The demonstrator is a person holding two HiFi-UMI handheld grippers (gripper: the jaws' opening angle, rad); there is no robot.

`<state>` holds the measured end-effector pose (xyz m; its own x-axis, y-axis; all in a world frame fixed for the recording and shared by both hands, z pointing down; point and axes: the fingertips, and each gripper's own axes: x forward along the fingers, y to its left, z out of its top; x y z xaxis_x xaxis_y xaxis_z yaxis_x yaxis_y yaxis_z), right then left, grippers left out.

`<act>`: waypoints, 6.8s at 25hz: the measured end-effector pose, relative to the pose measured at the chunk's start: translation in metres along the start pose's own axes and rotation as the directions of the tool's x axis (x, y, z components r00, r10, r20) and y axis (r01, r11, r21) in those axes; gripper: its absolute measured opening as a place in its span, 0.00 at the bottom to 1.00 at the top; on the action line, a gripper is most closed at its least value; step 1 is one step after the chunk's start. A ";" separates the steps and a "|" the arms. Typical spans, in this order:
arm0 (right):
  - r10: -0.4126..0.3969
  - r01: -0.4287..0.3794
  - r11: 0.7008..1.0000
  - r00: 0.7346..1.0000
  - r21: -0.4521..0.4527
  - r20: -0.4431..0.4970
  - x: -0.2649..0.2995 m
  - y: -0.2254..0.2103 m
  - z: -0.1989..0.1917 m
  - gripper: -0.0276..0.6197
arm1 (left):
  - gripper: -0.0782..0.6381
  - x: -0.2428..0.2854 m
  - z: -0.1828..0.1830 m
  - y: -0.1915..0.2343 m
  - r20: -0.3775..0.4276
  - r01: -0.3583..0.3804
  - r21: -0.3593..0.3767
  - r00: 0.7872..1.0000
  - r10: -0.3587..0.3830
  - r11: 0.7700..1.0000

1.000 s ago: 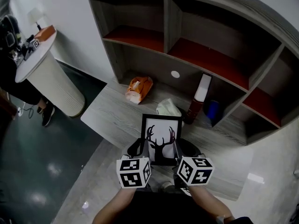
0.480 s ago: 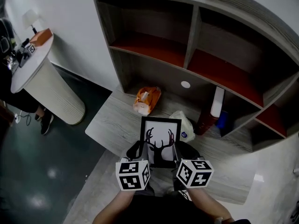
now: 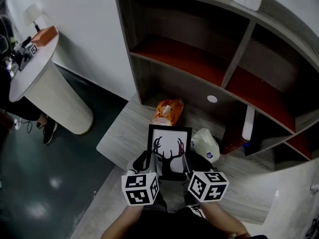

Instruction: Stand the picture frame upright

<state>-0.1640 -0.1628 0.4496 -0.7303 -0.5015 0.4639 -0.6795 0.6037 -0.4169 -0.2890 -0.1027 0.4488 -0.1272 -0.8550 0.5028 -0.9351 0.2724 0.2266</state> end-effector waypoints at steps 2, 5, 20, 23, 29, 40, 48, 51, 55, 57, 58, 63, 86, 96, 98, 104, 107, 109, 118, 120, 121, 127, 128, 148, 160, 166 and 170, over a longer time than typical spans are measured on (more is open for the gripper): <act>0.004 -0.004 1.000 1.000 -0.007 -0.006 0.010 0.006 0.003 0.15 | 0.22 0.005 0.005 0.010 0.003 -0.004 -0.006 1.000 0.004 1.000; 0.004 -0.005 1.000 1.000 -0.015 -0.015 0.024 0.012 0.008 0.16 | 0.21 0.014 0.012 0.022 0.004 -0.008 -0.020 1.000 0.008 1.000; 0.031 -0.031 1.000 0.999 0.002 -0.017 0.099 0.046 0.035 0.16 | 0.21 0.048 0.051 0.087 0.020 -0.029 -0.027 0.999 0.030 0.999; 0.036 -0.036 0.999 0.999 0.001 -0.015 0.113 0.052 0.039 0.16 | 0.21 0.052 0.058 0.099 0.026 -0.036 -0.020 0.999 0.036 0.999; 0.048 -0.048 0.999 0.999 -0.014 -0.006 0.137 0.071 0.047 0.16 | 0.21 0.058 0.071 0.125 0.046 -0.046 -0.023 0.998 0.047 0.999; 0.053 -0.052 0.998 0.997 -0.028 0.049 0.167 0.089 0.071 0.16 | 0.21 0.072 0.104 0.151 0.112 -0.050 -0.023 0.992 0.052 0.998; 0.057 -0.053 0.998 0.993 -0.039 0.100 0.175 0.095 0.092 0.15 | 0.21 0.078 0.127 0.155 0.189 -0.049 -0.019 0.981 0.052 0.999; 0.058 -0.052 0.997 0.992 -0.053 0.116 0.177 0.097 0.097 0.15 | 0.20 0.079 0.131 0.158 0.204 -0.046 -0.034 0.978 0.052 0.998; 0.051 -0.044 0.997 0.990 -0.058 0.129 0.183 0.097 0.101 0.15 | 0.20 0.083 0.134 0.160 0.215 -0.044 -0.042 0.975 0.052 0.998; 0.047 -0.040 0.998 0.990 -0.055 0.134 0.185 0.095 0.102 0.15 | 0.21 0.086 0.135 0.161 0.219 -0.042 -0.040 0.974 0.050 0.998; 0.045 -0.038 0.998 0.989 -0.054 0.137 0.187 0.095 0.103 0.15 | 0.21 0.088 0.136 0.161 0.221 -0.042 -0.039 0.974 0.049 0.998; 0.036 -0.028 0.998 0.989 -0.057 0.146 0.194 0.093 0.104 0.15 | 0.21 0.095 0.139 0.164 0.221 -0.040 -0.024 0.974 0.044 0.999; 0.020 -0.008 0.997 0.987 -0.073 0.160 0.219 0.074 0.105 0.16 | 0.21 0.134 0.135 0.167 0.204 -0.004 0.013 0.979 0.001 1.000; 0.016 0.003 0.994 0.986 -0.110 0.168 0.228 0.069 0.109 0.16 | 0.21 0.147 0.135 0.167 0.210 0.001 0.030 0.978 -0.007 1.000; 0.015 0.004 0.994 0.985 -0.113 0.169 0.229 0.067 0.109 0.16 | 0.21 0.150 0.135 0.166 0.208 0.001 0.034 0.978 -0.008 0.999; 0.007 0.016 0.991 0.985 -0.132 0.170 0.232 0.062 0.110 0.17 | 0.21 0.158 0.136 0.163 0.206 0.016 0.053 0.978 -0.026 0.998; 0.005 0.019 0.990 0.986 -0.139 0.169 0.233 0.059 0.110 0.17 | 0.21 0.161 0.136 0.163 0.204 0.018 0.061 0.979 -0.030 0.998; 0.006 0.018 0.990 0.987 -0.143 0.163 0.234 0.059 0.108 0.17 | 0.21 0.163 0.135 0.164 0.199 0.015 0.063 0.980 -0.028 0.998; 0.014 0.003 0.990 0.992 -0.142 0.122 0.241 0.060 0.099 0.17 | 0.21 0.166 0.131 0.170 0.183 -0.005 0.078 0.983 -0.010 0.997; 0.016 0.002 0.989 0.992 -0.145 0.123 0.241 0.060 0.099 0.17 | 0.21 0.166 0.131 0.171 0.186 -0.004 0.081 0.982 -0.011 0.997; 0.017 0.001 0.989 0.992 -0.147 0.124 0.241 0.060 0.099 0.17 | 0.21 0.166 0.131 0.171 0.187 -0.003 0.083 0.982 -0.013 0.997; 0.022 -0.003 0.987 0.993 -0.161 0.120 0.242 0.060 0.099 0.17 | 0.21 0.165 0.130 0.171 0.192 -0.004 0.102 0.981 -0.015 0.995; 0.024 -0.004 0.987 0.993 -0.163 0.119 0.242 0.060 0.099 0.17 | 0.21 0.165 0.130 0.171 0.192 -0.007 0.107 0.981 -0.014 0.994; 0.033 -0.006 0.983 0.989 -0.186 0.144 0.229 0.067 0.101 0.20 | 0.27 0.157 0.127 0.169 0.184 0.004 0.113 0.983 -0.025 0.994; 0.046 -0.017 0.984 0.985 -0.176 0.163 0.203 0.069 0.094 0.17 | 0.22 0.136 0.117 0.160 0.157 0.026 0.099 0.987 -0.042 0.995; 0.067 -0.037 0.985 0.982 -0.166 0.177 0.186 0.071 0.092 0.10 | 0.11 0.121 0.110 0.142 0.124 0.085 0.099 0.988 -0.097 0.991; 0.077 -0.049 0.986 0.981 -0.159 0.180 0.175 0.070 0.090 0.04 | 0.11 0.110 0.106 0.126 0.109 0.116 0.109 0.986 -0.127 0.987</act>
<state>-0.3455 -0.2644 0.4310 -0.7816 -0.5563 0.2823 -0.6231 0.7181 -0.3099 -0.4561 -0.2094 0.4444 -0.0423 -0.9256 0.3761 -0.9741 0.1219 0.1907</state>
